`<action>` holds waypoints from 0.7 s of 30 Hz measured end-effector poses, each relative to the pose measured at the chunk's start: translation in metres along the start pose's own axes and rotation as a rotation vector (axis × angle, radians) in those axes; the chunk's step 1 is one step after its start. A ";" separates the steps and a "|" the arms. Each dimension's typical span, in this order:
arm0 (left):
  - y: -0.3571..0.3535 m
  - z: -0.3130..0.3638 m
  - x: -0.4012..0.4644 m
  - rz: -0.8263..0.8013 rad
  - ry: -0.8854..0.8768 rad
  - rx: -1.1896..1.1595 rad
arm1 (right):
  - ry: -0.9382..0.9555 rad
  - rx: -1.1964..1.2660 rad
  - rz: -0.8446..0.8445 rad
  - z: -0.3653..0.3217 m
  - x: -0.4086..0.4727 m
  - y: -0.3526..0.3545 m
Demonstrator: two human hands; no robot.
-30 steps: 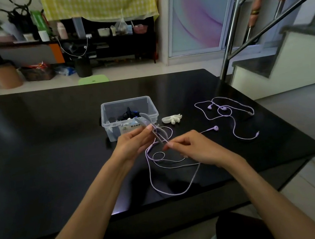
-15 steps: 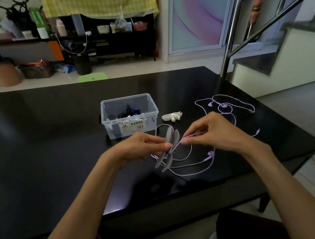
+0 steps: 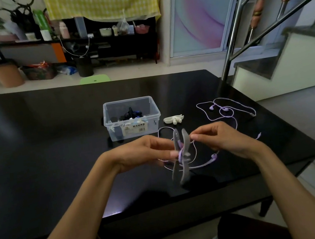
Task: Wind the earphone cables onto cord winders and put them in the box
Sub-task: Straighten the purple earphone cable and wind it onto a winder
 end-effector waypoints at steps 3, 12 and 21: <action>0.009 0.002 0.005 0.129 -0.048 -0.136 | -0.019 -0.006 0.016 0.006 0.002 -0.010; 0.032 -0.019 0.015 0.531 -0.019 -0.426 | 0.112 -0.068 0.126 -0.001 0.014 -0.034; 0.032 -0.034 0.022 0.689 0.088 -0.826 | 0.142 0.034 0.177 -0.011 0.014 -0.044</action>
Point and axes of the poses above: each hand's wrist, its own x-axis towards the middle knuckle, its own y-axis out of the back of the hand, z = x × y, the point moved 6 cm from there along x, towards the middle knuckle, and after that the axes turned 11 degrees about z, right-handed, at the moved point
